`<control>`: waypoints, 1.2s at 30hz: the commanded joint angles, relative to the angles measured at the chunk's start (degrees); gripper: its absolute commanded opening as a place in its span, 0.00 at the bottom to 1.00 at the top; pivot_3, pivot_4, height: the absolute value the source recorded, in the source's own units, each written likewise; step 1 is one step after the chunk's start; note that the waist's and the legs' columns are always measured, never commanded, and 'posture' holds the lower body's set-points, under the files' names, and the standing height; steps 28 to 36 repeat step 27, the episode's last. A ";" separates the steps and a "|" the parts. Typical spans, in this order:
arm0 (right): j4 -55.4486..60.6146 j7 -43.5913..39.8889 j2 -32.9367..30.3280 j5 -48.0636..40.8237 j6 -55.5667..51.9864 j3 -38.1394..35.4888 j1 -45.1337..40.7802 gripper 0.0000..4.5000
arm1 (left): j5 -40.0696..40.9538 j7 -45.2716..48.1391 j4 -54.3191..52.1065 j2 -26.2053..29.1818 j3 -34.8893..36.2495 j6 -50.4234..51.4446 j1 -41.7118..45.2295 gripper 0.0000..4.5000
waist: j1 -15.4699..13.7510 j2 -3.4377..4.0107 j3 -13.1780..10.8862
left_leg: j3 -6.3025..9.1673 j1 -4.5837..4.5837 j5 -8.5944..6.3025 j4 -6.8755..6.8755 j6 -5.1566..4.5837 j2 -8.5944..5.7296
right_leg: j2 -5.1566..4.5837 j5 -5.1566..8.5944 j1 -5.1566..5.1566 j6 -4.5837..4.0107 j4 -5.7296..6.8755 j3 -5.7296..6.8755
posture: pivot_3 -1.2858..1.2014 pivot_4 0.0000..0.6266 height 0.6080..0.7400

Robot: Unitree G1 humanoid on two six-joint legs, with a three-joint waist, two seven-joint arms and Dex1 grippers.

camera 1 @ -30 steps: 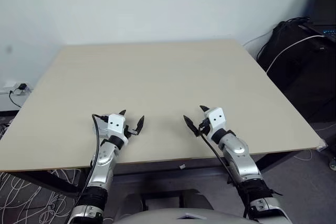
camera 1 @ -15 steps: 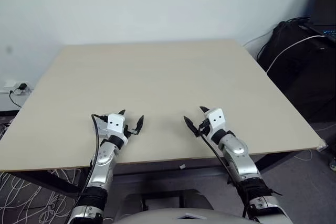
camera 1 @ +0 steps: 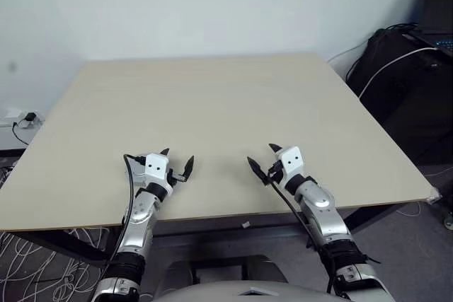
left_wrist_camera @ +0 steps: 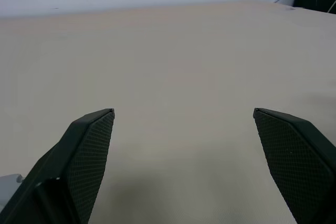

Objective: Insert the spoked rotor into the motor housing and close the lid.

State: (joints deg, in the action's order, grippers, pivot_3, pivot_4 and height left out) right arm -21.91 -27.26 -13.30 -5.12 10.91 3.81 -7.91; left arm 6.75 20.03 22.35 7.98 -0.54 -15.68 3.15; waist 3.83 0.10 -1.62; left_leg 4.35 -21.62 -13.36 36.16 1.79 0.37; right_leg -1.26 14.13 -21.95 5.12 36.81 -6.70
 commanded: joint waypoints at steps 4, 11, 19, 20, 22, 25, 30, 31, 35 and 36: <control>1.88 0.10 -0.09 -0.78 0.77 -1.37 -1.28 1.00 | -0.14 -0.08 -1.95 -0.23 0.14 -0.62 0.93 0.99 | 0.00 0.00 0.00 | 0.00 0.00 0.00 0.00 0.00 0.00 | 0.00 0.00 0.00 0.00 0.00 0.00 | 0.52 0.00 1.00; 2.38 -0.14 0.02 -0.89 0.41 -1.36 -1.06 1.00 | -0.05 0.23 -1.74 -0.23 0.05 -0.62 0.95 0.99 | 0.00 0.00 0.00 | 0.00 0.00 0.00 0.00 0.00 0.00 | 0.00 0.00 0.00 0.00 0.00 0.00 | 0.52 0.00 1.00; 3.21 -0.47 0.08 -0.95 0.12 -1.18 -0.50 1.00 | -0.06 0.42 -1.85 -0.14 0.06 -0.79 0.68 0.99 | 0.00 0.00 0.00 | 0.00 0.00 0.00 0.00 0.00 0.00 | 0.00 0.00 0.00 0.00 0.00 0.00 | 0.52 0.00 1.00; 3.20 -0.50 0.07 -0.97 0.09 -1.19 -0.52 1.00 | -0.08 0.41 -1.82 -0.16 0.07 -0.85 0.70 0.99 | 0.00 0.00 0.00 | 0.00 0.00 0.00 0.00 0.00 0.00 | 0.00 0.00 0.00 0.00 0.00 0.00 | 0.52 0.00 1.00; 3.19 -0.54 0.05 -0.98 0.06 -1.19 -0.54 1.00 | -0.09 0.38 -1.78 -0.19 0.09 -0.99 0.70 0.99 | 0.00 0.00 0.00 | 0.00 0.00 0.00 0.00 0.00 0.00 | 0.00 0.00 0.00 0.00 0.00 0.00 | 0.52 0.00 1.00; 3.25 -0.55 0.04 -0.96 0.05 -1.16 -0.50 1.00 | -0.08 0.33 -1.79 -0.21 0.13 -1.09 0.64 0.99 | 0.00 0.00 0.00 | 0.00 0.00 0.00 0.00 0.00 0.00 | 0.00 0.00 0.00 0.00 0.00 0.00 | 0.52 0.00 1.00; 3.31 -0.55 0.04 -0.96 0.04 -1.15 -0.46 1.00 | -0.07 0.31 -1.79 -0.23 0.14 -1.13 0.61 0.99 | 0.00 0.00 0.00 | 0.00 0.00 0.00 0.00 0.00 0.00 | 0.00 0.00 0.00 0.00 0.00 -0.01 | 0.52 0.00 1.00; 3.31 -0.55 0.04 -0.96 0.04 -1.15 -0.46 1.00 | -0.07 0.31 -1.79 -0.23 0.14 -1.13 0.61 0.99 | 0.00 0.00 0.00 | 0.00 0.00 0.00 0.00 0.00 0.00 | 0.00 0.00 0.00 0.00 0.00 -0.01 | 0.52 0.00 1.00; 3.31 -0.55 0.04 -0.96 0.04 -1.15 -0.46 1.00 | -0.07 0.31 -1.79 -0.23 0.14 -1.13 0.61 0.99 | 0.00 0.00 0.00 | 0.00 0.00 0.00 0.00 0.00 0.00 | 0.00 0.00 0.00 0.00 0.00 -0.01 | 0.52 0.00 1.00; 3.31 -0.55 0.04 -0.96 0.04 -1.15 -0.46 1.00 | -0.07 0.31 -1.79 -0.23 0.14 -1.13 0.61 0.99 | 0.00 0.00 0.00 | 0.00 0.00 0.00 0.00 0.00 0.00 | 0.00 0.00 0.00 0.00 0.00 -0.01 | 0.52 0.00 1.00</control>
